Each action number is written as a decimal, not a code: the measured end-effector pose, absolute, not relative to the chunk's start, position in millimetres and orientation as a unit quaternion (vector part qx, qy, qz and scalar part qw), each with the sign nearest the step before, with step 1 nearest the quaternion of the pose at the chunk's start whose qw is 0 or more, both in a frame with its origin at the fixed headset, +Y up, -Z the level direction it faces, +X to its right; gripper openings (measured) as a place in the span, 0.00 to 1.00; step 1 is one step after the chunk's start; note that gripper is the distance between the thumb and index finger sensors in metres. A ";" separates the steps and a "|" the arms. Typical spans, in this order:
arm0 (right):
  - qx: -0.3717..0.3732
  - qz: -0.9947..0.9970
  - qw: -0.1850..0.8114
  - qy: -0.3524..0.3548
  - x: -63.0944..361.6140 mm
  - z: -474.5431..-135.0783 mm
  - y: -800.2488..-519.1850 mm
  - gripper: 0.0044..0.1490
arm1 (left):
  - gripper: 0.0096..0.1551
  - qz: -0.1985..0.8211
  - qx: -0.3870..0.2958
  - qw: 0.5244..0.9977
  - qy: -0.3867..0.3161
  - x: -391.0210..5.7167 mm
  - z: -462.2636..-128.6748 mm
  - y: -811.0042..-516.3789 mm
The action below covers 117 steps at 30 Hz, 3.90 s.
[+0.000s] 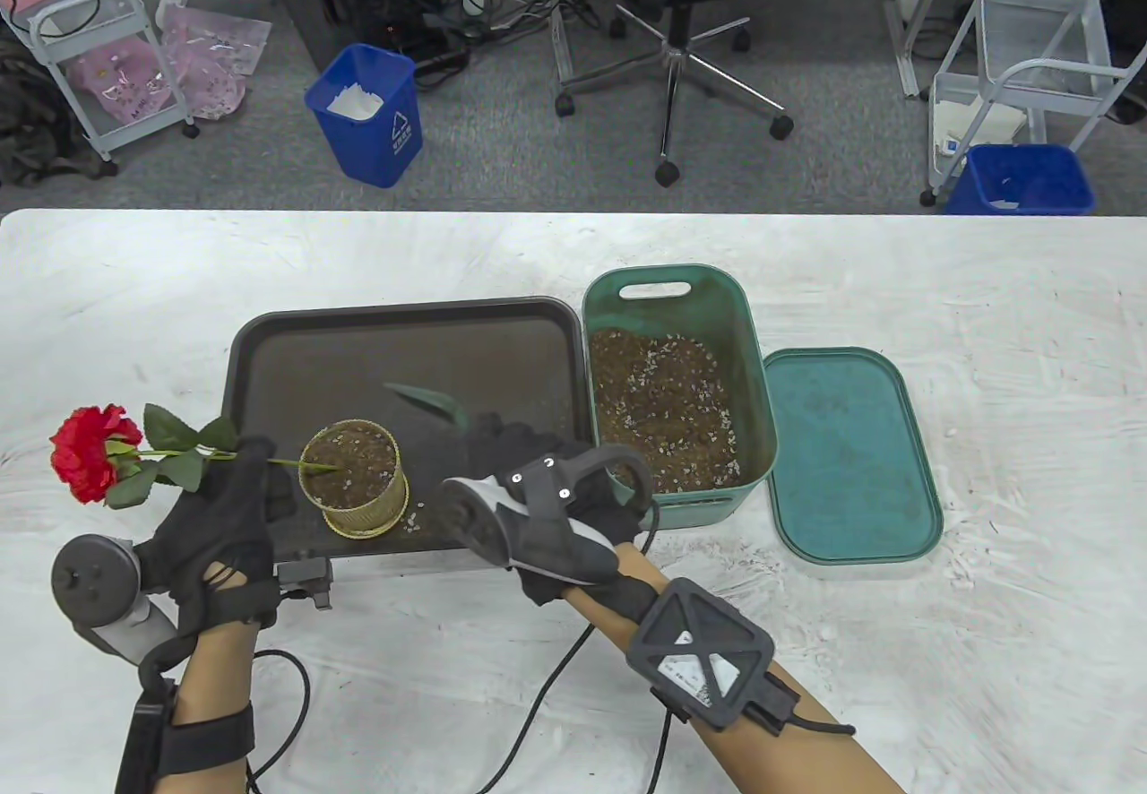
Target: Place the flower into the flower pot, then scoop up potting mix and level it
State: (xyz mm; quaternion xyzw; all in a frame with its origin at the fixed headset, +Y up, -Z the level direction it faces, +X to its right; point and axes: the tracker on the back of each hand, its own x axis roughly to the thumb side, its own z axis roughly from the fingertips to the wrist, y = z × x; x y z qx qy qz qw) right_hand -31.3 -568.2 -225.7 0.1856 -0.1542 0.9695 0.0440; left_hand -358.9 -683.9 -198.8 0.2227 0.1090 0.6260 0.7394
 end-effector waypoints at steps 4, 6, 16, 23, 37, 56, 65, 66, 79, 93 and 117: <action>0.103 0.980 0.086 -0.144 18.1 -239.2 -546.2 0.33 | 0.25 0.617 0.226 0.747 0.104 -357.8 -198.7 -682.2; 0.054 0.984 0.110 -0.131 43.0 -249.1 -537.1 0.33 | 0.25 0.616 0.226 0.747 0.104 -358.2 -198.8 -682.5; -0.126 0.981 0.148 0.025 120.4 -319.5 -550.0 0.33 | 0.25 0.595 0.237 0.759 0.116 -363.6 -197.9 -681.7; -0.151 0.975 0.115 0.112 117.3 -361.1 -591.2 0.33 | 0.26 0.588 0.241 0.762 0.128 -368.2 -197.6 -683.3; -0.136 0.971 0.076 0.182 96.7 -401.0 -634.8 0.32 | 0.26 0.584 0.241 0.764 0.130 -370.1 -197.5 -682.7; -0.159 0.861 0.310 0.371 110.0 -403.7 -677.7 0.35 | 0.25 0.585 0.238 0.766 0.123 -370.6 -199.0 -682.4; -0.168 0.825 0.405 0.357 122.9 -385.6 -666.0 0.35 | 0.25 0.588 0.237 0.764 0.118 -369.9 -199.5 -682.6; -0.170 0.820 0.417 0.354 124.8 -382.4 -664.4 0.35 | 0.25 0.588 0.237 0.764 0.116 -369.6 -199.6 -682.5; -0.188 0.750 0.565 0.286 144.4 -332.2 -657.4 0.34 | 0.25 0.592 0.234 0.764 0.108 -366.2 -199.9 -683.7; -0.084 0.758 0.589 0.266 104.0 -297.6 -615.9 0.34 | 0.25 0.594 0.231 0.764 0.103 -364.5 -200.8 -684.0; 0.059 0.861 0.418 0.283 -63.4 -279.7 -650.2 0.34 | 0.25 0.590 0.232 0.766 0.103 -365.3 -201.3 -682.7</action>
